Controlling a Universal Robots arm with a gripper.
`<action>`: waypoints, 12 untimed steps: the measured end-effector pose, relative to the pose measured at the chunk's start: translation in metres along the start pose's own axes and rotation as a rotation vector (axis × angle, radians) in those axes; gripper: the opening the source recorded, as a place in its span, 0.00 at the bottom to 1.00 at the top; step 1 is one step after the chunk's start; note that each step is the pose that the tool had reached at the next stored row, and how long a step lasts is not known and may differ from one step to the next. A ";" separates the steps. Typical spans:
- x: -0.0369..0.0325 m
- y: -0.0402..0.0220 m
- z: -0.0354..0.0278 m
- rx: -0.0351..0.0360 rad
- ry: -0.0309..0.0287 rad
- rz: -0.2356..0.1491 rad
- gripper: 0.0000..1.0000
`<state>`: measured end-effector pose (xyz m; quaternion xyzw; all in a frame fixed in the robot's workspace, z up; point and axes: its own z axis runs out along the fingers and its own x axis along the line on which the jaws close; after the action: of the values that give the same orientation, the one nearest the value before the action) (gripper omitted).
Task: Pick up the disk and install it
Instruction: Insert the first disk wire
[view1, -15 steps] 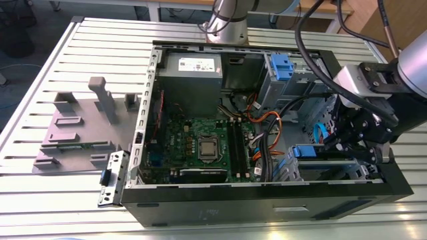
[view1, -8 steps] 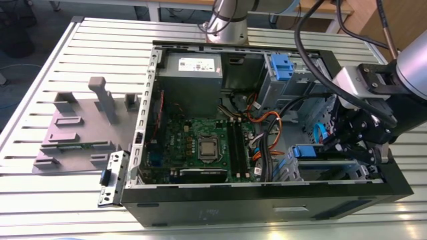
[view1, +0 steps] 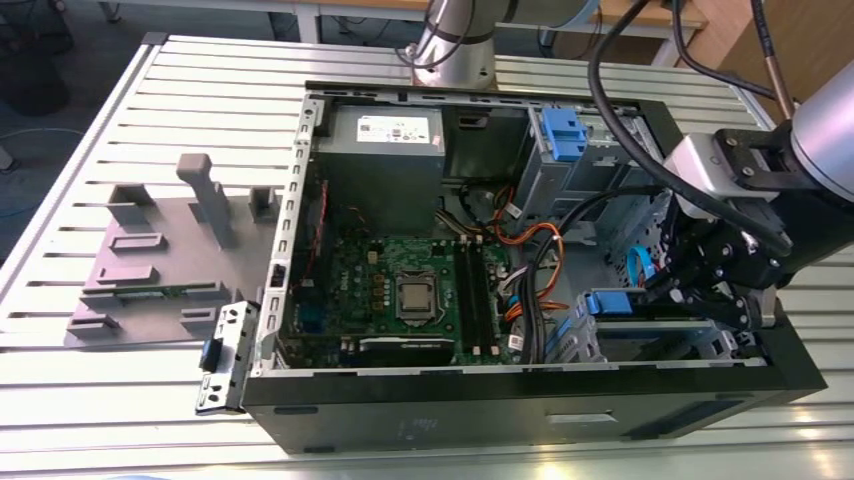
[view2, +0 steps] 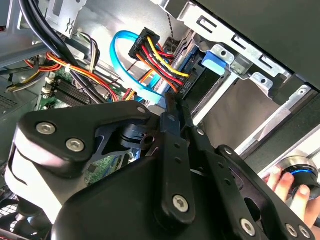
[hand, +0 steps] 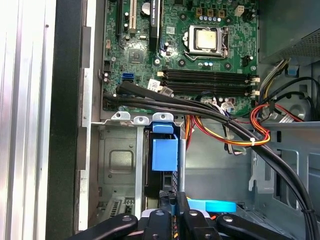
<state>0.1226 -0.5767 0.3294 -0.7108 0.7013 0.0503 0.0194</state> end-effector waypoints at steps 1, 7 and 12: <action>0.0000 0.0000 0.0001 0.0000 0.0000 0.000 0.16; 0.0000 0.0000 0.0000 0.0000 0.0008 0.000 0.24; -0.0015 0.0006 -0.0144 0.0000 0.0008 0.000 0.24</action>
<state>0.1226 -0.5766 0.3438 -0.7108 0.7013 0.0500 0.0191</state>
